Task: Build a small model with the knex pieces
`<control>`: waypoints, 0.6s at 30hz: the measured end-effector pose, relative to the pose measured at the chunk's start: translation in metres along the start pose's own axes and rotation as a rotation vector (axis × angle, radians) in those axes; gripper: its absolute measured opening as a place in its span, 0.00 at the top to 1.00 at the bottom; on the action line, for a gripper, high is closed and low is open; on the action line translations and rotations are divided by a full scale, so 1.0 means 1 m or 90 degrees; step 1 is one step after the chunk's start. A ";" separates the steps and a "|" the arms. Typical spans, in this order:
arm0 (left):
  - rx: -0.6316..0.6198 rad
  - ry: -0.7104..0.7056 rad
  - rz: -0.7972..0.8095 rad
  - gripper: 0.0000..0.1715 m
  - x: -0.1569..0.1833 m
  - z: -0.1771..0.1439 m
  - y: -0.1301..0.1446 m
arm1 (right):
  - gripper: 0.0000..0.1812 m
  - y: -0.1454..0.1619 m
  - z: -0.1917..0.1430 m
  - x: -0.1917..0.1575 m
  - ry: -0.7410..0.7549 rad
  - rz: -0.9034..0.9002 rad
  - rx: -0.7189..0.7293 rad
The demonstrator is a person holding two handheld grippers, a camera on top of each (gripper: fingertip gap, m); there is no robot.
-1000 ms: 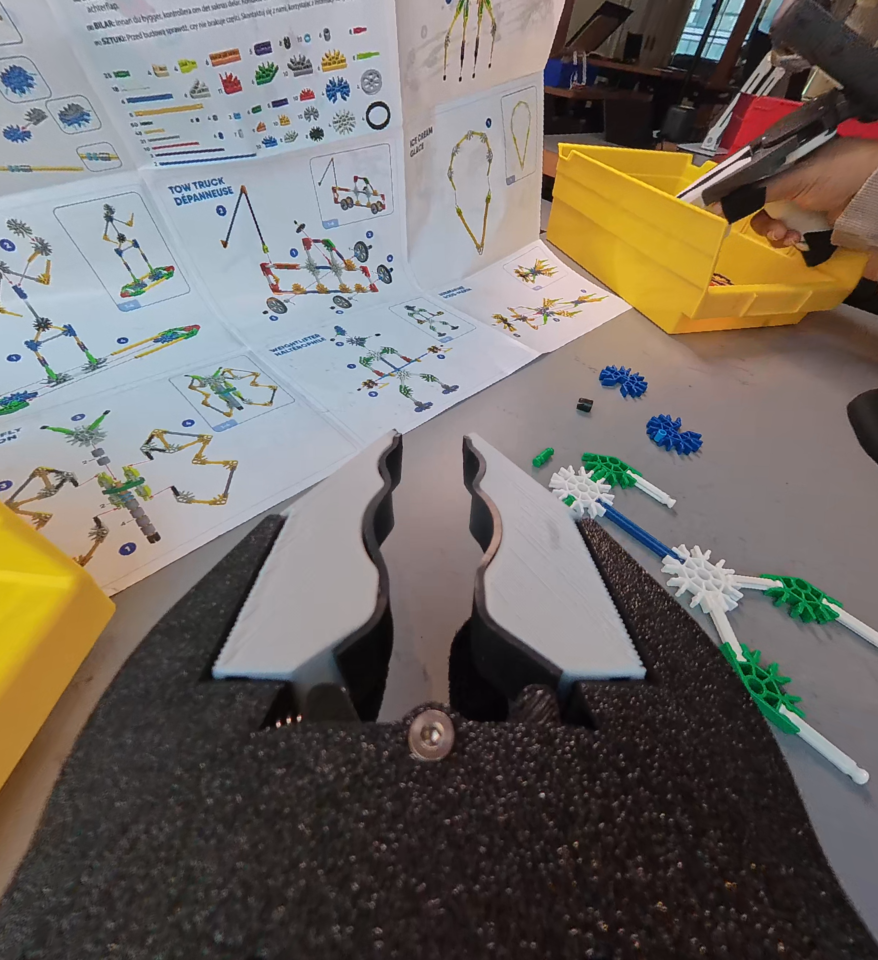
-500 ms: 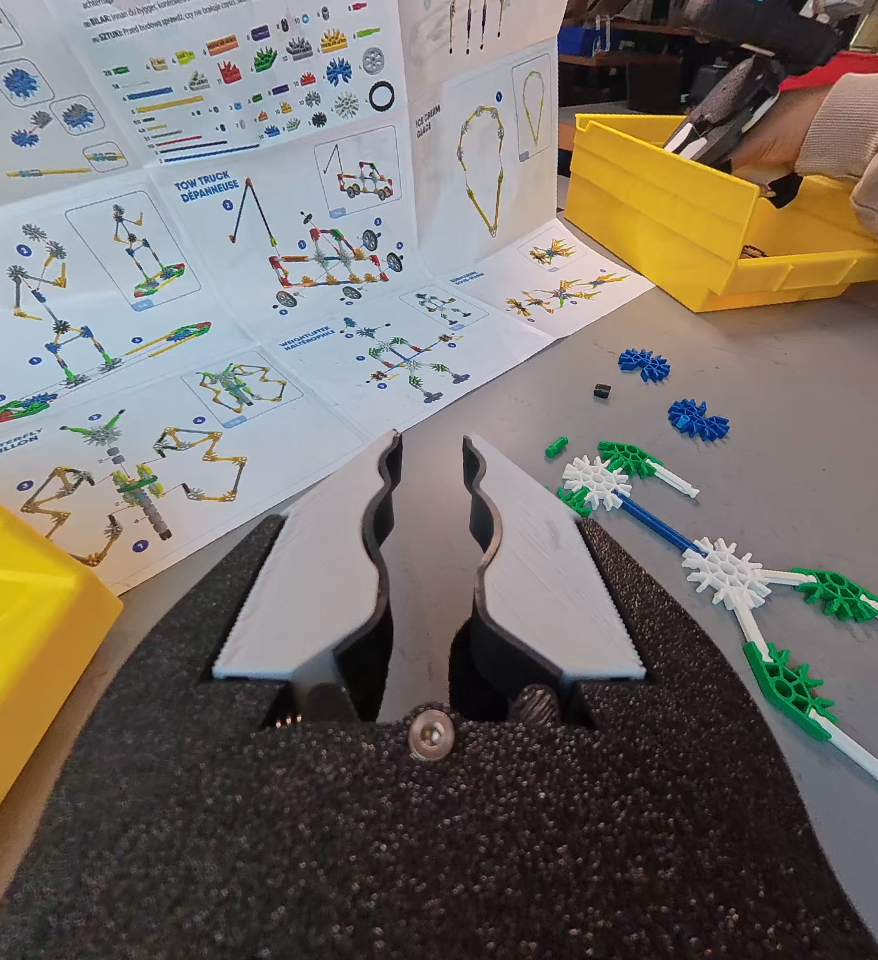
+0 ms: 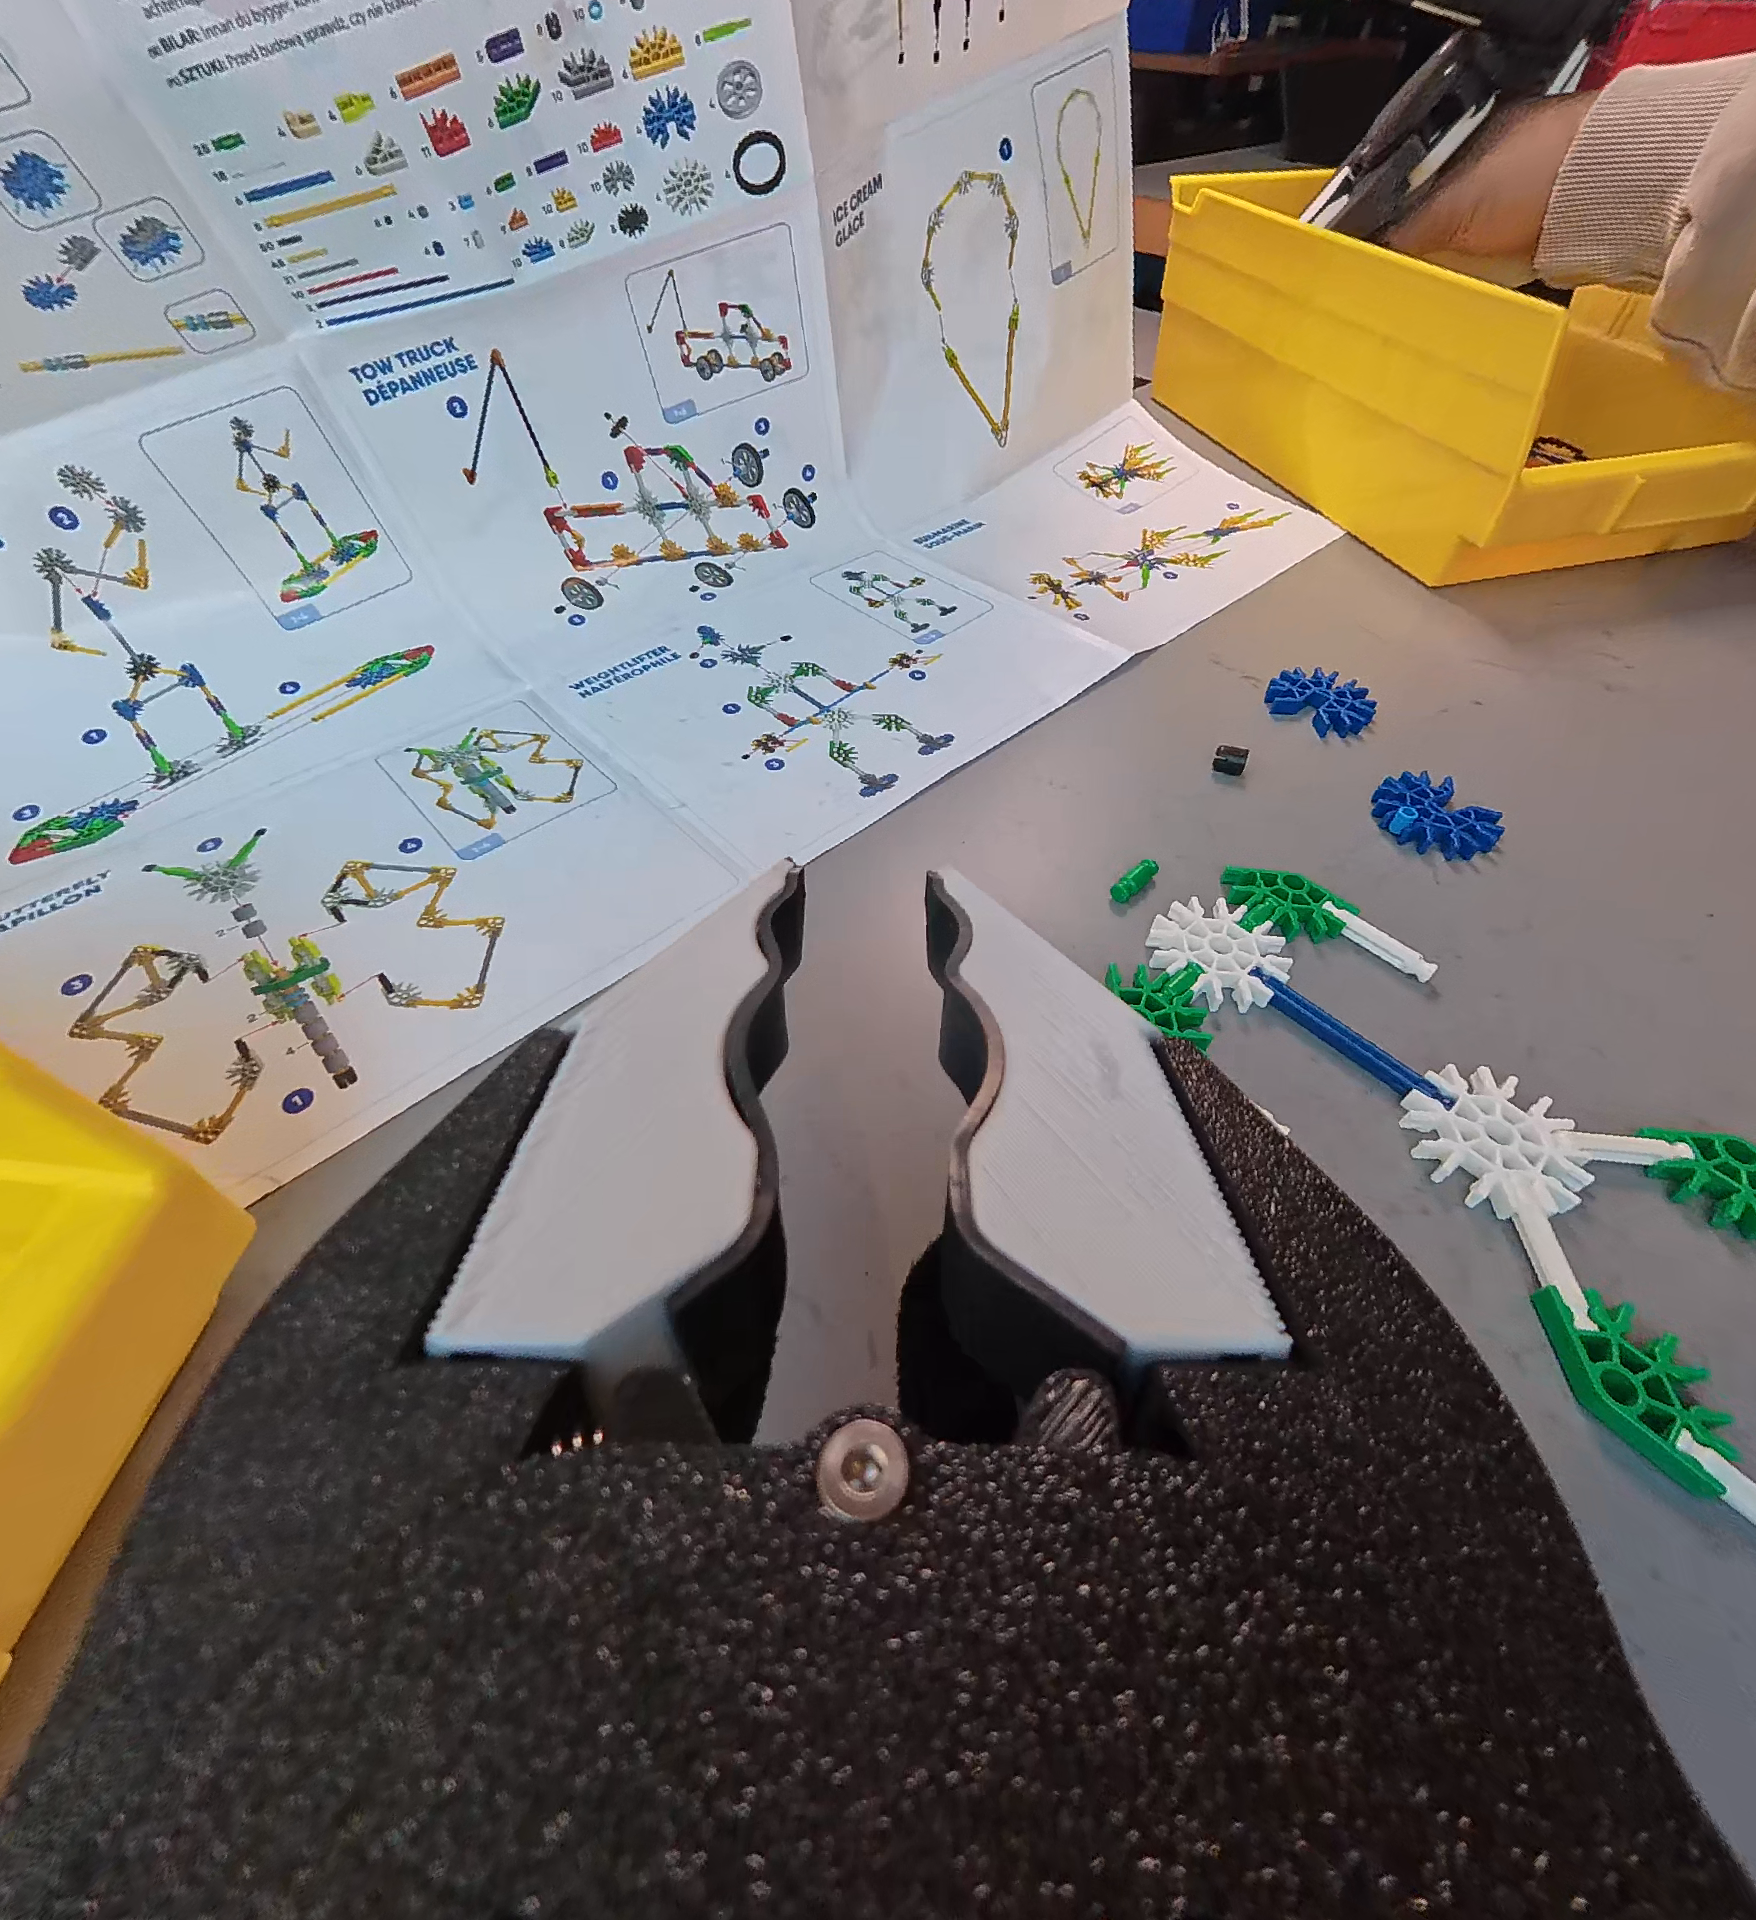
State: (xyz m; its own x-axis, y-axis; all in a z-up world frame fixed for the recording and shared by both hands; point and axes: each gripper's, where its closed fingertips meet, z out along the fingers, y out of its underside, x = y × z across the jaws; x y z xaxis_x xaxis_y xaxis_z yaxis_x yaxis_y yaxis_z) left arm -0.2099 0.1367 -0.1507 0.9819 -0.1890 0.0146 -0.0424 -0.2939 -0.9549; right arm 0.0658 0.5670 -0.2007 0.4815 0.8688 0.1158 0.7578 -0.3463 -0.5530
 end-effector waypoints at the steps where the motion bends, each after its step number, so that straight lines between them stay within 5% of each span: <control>1: 0.000 0.000 0.000 0.87 0.000 0.000 0.000 | 0.96 -0.001 0.002 0.000 0.000 0.009 -0.005; 18: 0.001 0.006 0.005 0.87 0.002 0.000 0.000 | 0.96 0.009 0.007 -0.003 0.006 0.071 -0.082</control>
State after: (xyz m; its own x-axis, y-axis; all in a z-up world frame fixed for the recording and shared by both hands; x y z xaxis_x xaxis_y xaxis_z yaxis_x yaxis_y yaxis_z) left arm -0.2081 0.1363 -0.1507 0.9799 -0.1993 0.0098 -0.0498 -0.2916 -0.9552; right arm 0.0679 0.5640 -0.2121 0.5696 0.8192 0.0668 0.7492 -0.4840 -0.4522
